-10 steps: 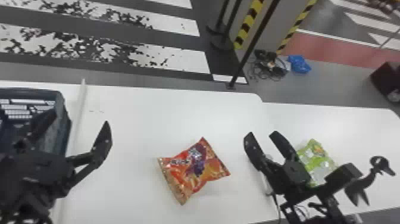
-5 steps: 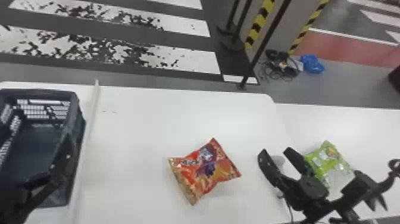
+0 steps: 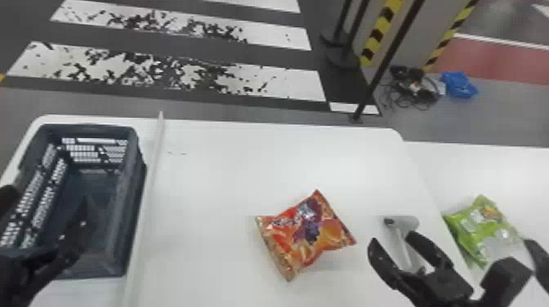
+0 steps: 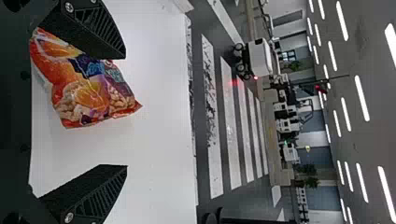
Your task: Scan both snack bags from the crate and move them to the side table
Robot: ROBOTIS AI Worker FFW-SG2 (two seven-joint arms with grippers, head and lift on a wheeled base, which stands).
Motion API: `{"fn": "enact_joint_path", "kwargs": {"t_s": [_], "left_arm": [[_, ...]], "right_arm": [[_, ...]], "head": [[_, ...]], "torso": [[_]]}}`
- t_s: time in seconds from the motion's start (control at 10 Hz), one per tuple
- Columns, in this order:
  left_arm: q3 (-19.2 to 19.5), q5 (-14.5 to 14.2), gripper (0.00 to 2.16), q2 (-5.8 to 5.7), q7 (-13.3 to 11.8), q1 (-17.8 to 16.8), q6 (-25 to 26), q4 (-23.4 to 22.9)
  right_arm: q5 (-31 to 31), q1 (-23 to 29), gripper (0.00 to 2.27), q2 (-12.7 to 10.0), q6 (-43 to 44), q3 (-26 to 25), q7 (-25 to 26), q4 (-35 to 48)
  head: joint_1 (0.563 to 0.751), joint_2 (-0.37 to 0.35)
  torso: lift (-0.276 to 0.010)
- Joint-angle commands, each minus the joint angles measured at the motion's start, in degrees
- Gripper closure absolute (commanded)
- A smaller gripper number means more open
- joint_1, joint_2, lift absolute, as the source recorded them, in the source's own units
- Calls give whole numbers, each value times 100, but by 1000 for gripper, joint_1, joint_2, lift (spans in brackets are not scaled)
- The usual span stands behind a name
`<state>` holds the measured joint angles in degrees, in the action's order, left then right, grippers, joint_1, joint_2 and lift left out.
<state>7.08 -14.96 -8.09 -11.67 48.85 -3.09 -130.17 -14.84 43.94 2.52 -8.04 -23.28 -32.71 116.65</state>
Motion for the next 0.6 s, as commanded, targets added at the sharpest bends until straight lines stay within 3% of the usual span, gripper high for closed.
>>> {"fn": "enact_joint_path", "kwargs": {"t_s": [0.0, 0.5], "left_arm": [[30, -33, 63, 0, -29, 54, 24, -79], [-31, -33, 63, -9, -108, -95, 270, 9]], "right_arm": [[438, 45, 90, 21, -106, 368, 2, 7], [1607, 71, 90, 126, -229, 1502, 160, 33]], "head": [[695, -158], [695, 0]], "torso": [[-29], [-29]]}}
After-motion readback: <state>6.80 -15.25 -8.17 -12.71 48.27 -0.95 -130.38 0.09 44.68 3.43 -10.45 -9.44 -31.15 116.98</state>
